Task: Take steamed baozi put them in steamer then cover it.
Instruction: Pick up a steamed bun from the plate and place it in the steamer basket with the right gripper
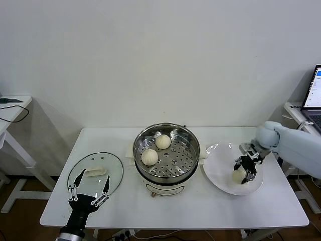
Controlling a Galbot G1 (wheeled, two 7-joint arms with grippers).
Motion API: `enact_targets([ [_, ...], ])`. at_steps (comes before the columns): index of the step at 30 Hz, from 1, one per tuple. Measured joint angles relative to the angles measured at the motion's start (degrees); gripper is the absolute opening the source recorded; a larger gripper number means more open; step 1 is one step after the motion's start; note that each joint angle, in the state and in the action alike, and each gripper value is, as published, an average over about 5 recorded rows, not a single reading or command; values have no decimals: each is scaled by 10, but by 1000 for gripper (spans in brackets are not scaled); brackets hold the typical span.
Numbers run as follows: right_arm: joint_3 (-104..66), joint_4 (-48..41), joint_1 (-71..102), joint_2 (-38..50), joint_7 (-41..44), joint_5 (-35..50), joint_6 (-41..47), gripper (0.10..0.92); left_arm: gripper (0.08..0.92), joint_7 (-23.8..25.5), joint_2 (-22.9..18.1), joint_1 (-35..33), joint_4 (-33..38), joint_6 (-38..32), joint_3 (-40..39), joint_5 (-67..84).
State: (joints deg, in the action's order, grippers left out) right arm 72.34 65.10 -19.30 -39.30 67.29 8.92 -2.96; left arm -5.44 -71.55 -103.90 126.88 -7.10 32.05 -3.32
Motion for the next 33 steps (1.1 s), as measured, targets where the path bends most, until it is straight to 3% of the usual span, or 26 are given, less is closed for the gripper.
enact_targets([
  [15, 17, 112, -188, -110, 10, -65, -175, 653, 823, -1, 7, -1, 8, -2, -1, 2],
  [33, 35, 241, -179, -204, -36, -201, -319, 653, 823, -3, 3, 4, 9, -3, -1, 3],
])
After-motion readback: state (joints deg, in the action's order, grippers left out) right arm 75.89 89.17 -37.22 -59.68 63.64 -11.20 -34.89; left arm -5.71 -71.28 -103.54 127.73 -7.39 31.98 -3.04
